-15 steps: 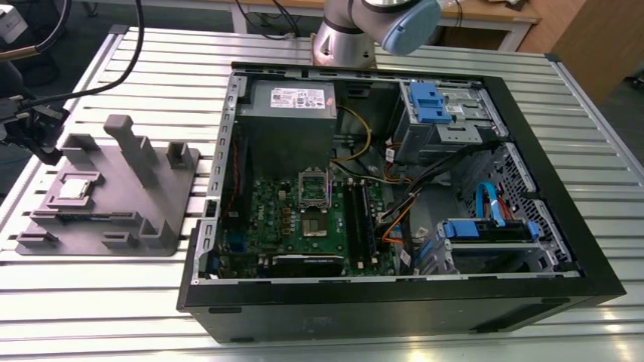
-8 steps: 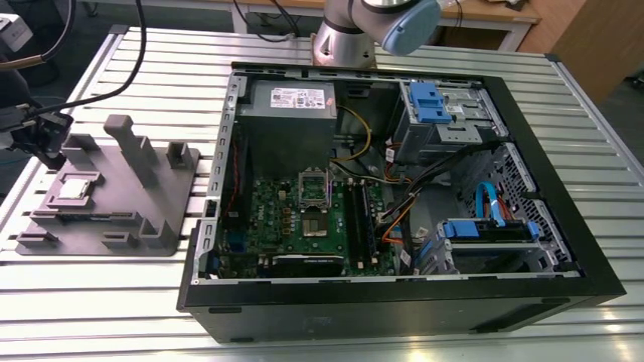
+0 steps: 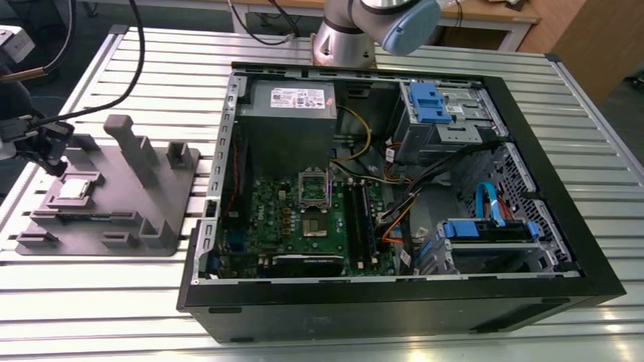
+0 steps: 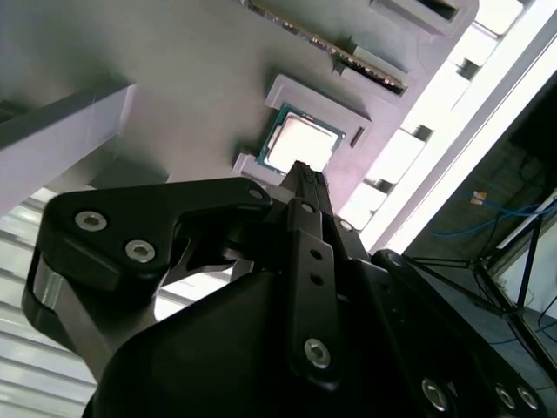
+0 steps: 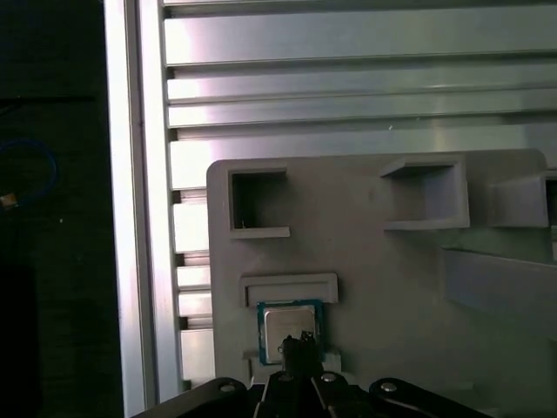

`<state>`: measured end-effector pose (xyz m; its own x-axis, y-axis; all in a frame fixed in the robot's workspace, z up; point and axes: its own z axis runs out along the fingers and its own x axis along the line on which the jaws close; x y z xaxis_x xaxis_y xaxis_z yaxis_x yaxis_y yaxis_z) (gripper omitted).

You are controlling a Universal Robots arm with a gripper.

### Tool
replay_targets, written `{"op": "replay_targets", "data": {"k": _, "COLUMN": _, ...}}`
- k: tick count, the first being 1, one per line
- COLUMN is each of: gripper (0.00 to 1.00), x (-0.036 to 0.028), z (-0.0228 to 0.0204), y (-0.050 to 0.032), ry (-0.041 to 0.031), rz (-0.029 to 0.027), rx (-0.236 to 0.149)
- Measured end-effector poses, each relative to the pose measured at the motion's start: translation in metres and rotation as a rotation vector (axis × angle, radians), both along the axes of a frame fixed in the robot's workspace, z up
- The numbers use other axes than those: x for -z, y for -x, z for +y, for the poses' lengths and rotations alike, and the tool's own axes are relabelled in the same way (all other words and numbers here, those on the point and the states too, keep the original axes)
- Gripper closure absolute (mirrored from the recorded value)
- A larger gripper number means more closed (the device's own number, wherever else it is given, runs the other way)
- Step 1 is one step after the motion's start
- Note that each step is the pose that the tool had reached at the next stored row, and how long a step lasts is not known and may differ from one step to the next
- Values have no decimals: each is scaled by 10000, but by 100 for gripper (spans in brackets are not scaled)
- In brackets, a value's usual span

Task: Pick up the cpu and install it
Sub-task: 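Pick up the cpu and move it towards the insertion slot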

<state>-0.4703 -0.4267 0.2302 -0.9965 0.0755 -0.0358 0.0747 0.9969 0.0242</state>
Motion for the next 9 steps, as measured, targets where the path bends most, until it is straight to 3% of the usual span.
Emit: {"op": "replay_targets", "data": {"k": 9, "gripper": 89, "x": 145, "z": -16, "y": 5, "ry": 3, "rz": 1, "rx": 0}}
